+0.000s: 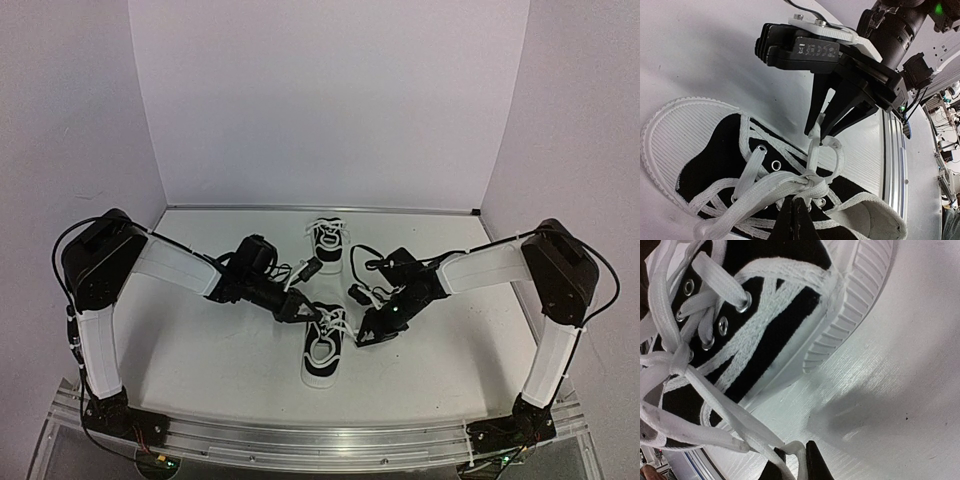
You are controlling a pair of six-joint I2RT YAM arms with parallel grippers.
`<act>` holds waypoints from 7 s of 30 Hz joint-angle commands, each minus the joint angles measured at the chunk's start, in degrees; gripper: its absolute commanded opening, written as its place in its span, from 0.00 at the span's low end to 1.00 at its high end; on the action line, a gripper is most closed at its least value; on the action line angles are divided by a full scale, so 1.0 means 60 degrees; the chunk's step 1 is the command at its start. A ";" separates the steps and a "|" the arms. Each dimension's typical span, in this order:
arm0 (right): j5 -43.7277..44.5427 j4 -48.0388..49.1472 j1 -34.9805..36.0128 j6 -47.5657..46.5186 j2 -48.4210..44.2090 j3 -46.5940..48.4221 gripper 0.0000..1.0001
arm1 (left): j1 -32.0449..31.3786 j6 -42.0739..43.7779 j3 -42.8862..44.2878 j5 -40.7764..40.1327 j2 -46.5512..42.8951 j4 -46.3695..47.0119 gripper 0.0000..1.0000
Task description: Tie the shoes
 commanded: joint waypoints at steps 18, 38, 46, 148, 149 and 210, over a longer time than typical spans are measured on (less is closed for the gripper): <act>0.0236 0.0157 -0.0153 0.0226 -0.0739 -0.0199 0.19 | 0.0313 -0.0170 -0.0668 -0.1307 -0.1595 -0.0319 0.00; -0.0357 0.1393 -0.0499 0.0955 -0.1611 -0.0781 0.26 | 0.0615 -0.0318 -0.0901 -0.1493 -0.1673 -0.0353 0.00; -0.0449 0.1455 -0.0499 0.1002 -0.1403 -0.0717 0.27 | 0.0710 -0.0288 -0.1042 -0.1675 -0.1950 -0.0468 0.00; -0.0632 0.0854 -0.0049 0.0502 -0.0096 0.0330 0.00 | 0.0299 0.7872 0.0082 -0.2310 0.0367 0.0003 0.45; -0.0633 0.0854 -0.0049 0.0504 -0.0087 0.0338 0.00 | 0.0264 0.7974 0.0206 -0.2370 0.0430 -0.0210 0.44; 0.1199 -0.0764 -0.0643 0.0300 -0.0519 -0.0551 0.00 | 0.0980 0.6359 -0.1298 -0.7816 -0.1899 -0.1165 0.00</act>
